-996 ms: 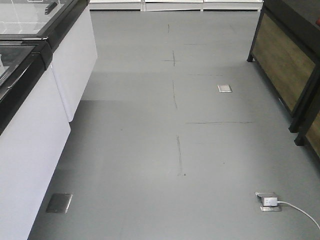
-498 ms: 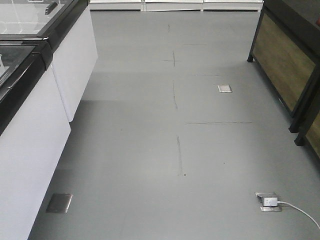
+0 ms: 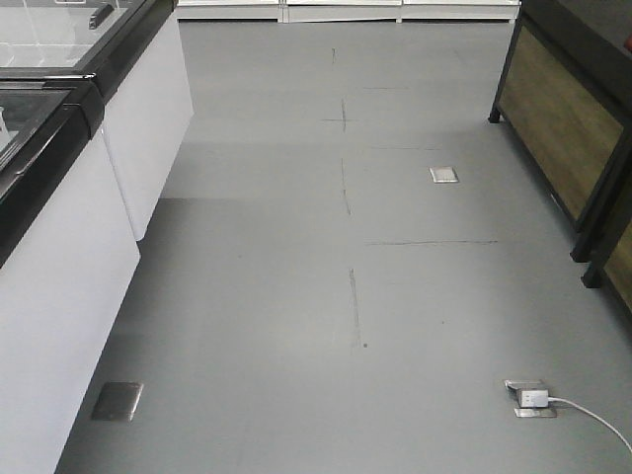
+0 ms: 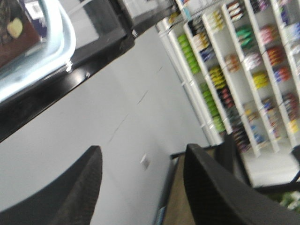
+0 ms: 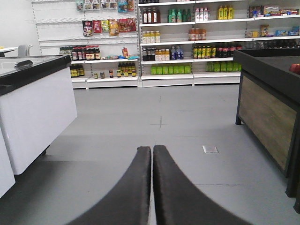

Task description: Left arm holds basket, right arm returns cookies

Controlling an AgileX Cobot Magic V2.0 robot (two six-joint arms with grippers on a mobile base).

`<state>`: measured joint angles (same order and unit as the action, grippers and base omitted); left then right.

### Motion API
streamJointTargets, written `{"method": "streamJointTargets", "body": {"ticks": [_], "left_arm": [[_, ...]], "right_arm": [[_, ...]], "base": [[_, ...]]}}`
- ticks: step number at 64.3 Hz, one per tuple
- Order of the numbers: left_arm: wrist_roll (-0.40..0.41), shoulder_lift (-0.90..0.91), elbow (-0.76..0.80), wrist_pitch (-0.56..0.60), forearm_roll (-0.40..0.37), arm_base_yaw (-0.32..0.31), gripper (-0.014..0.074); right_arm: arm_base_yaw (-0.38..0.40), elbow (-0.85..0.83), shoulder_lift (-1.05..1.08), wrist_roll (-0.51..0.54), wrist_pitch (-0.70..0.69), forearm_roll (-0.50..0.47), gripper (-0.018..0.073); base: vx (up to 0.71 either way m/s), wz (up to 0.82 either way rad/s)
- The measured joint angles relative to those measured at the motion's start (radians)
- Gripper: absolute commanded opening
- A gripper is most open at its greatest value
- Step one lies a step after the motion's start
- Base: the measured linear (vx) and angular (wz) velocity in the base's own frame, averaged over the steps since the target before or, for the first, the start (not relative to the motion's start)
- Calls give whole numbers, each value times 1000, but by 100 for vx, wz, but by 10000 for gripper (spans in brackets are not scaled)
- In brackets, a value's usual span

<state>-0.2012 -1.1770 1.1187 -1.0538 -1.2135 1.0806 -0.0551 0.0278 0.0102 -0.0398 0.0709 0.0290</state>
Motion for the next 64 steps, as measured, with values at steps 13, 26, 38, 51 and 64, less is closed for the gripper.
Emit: {"method": "streamJointTargets", "body": {"ticks": [13,26,38,51,64], "left_arm": [[-36,-84,1,25,-205,114,456],[-129,-183,1,42,-321,147,479],[-172,-273,1,39,-386,147,479],[-232,-357,29,11,-444,147,479],[-244,-426,109,1,-452,147,479]], "right_arm": [[0,0,0,0,0,0,-8],[0,0,0,0,0,0,-8],[0,0,0,0,0,0,-8],[0,0,0,0,0,0,-8],[0,0,0,0,0,0,-8]], "base": [[0,0],[0,0],[0,0],[0,0],[0,0]]}}
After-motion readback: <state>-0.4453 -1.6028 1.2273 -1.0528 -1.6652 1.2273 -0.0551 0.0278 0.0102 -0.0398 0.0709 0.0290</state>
